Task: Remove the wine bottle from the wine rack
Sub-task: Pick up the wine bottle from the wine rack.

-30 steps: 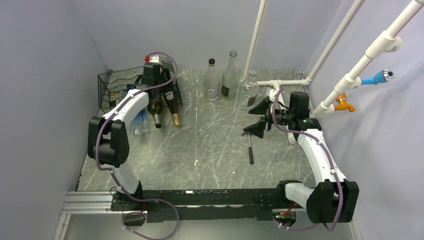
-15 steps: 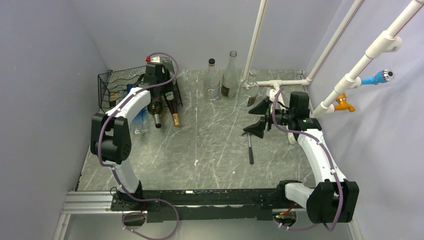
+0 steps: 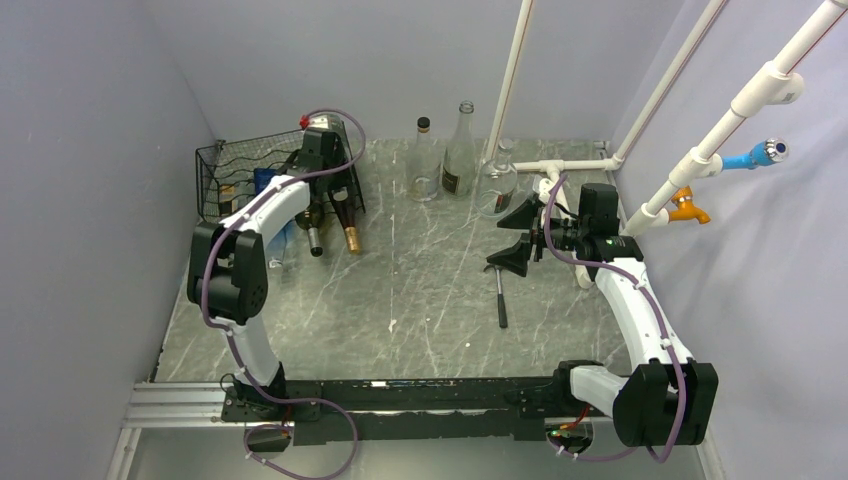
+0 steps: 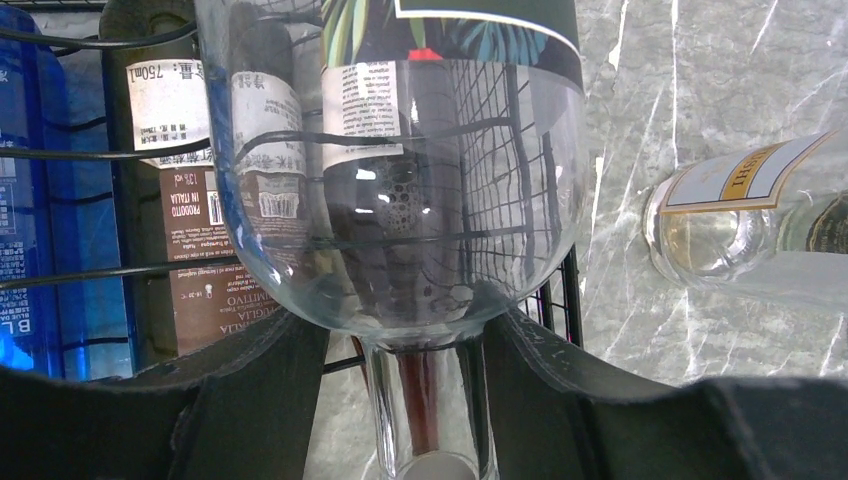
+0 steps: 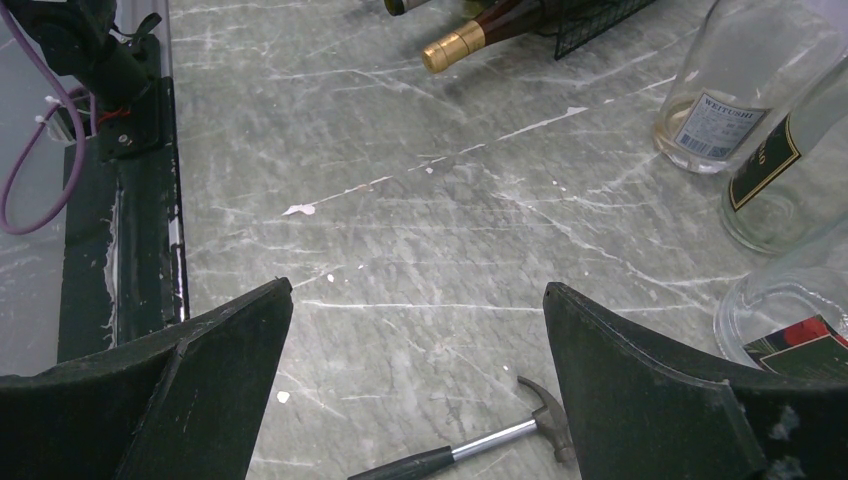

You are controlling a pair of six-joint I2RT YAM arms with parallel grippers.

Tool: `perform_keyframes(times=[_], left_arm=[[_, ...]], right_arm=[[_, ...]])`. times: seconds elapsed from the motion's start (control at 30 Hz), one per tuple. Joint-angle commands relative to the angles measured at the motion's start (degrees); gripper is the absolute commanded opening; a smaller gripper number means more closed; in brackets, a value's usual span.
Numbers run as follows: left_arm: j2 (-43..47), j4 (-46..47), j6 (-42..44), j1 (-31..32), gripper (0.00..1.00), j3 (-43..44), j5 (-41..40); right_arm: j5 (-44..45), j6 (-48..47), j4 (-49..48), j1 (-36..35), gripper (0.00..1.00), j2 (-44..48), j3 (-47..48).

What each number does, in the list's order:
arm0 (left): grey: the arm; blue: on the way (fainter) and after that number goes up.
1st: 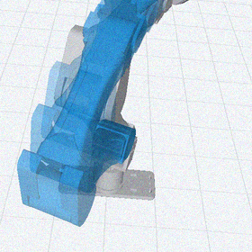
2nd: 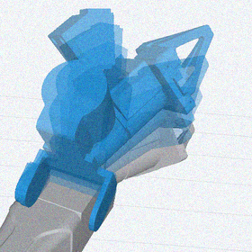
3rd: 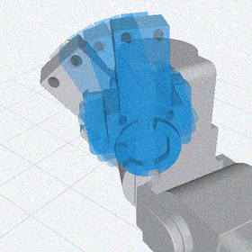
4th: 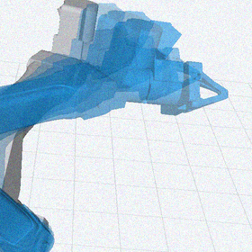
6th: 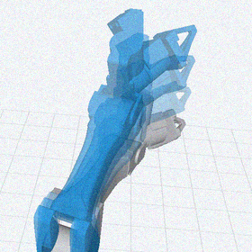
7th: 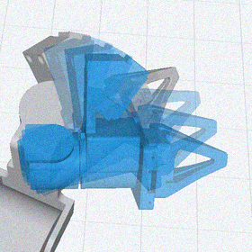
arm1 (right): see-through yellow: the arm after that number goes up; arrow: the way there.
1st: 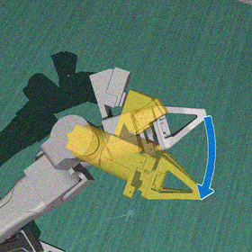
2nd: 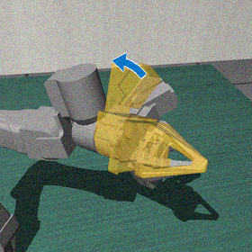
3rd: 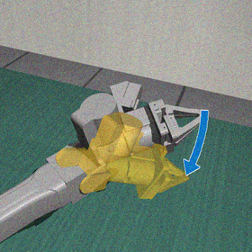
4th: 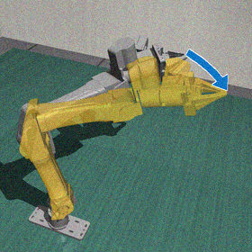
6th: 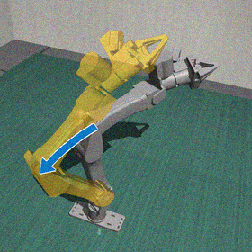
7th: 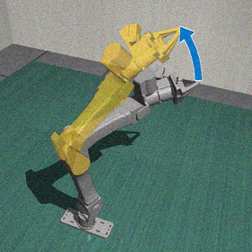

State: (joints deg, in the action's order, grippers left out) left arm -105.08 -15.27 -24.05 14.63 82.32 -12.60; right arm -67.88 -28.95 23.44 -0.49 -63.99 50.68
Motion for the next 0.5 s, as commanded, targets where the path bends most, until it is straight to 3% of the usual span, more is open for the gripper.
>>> perform_keyframes(times=[0.0,0.13,0.3,0.4,0.47], left_arm=[[-1.2,4.4,1.2,0.5,0.56,1.9,-1.8],[-0.5,4.9,1.3,0.6,0.43,1.3,-1.5],[1.9,5.6,1.3,0.7,0.13,0.9,-0.7],[4.2,6.4,1.8,0.7,0.02,0.3,-0.6],[5.9,7.6,2.4,0.7,0.00,-0.2,-0.5]], right_arm=[[-1.4,-1.2,-1.8,0.2,0.99,1.1,-0.1],[-1.4,-1.3,-1.8,0.3,0.99,1.1,-0.2],[-1.2,-1.4,-1.8,0.2,0.99,1.1,-0.2],[-1.2,-1.5,-1.7,0.2,0.99,1.0,-0.2],[-1.1,-1.5,-1.7,0.3,0.99,1.1,-0.2]])
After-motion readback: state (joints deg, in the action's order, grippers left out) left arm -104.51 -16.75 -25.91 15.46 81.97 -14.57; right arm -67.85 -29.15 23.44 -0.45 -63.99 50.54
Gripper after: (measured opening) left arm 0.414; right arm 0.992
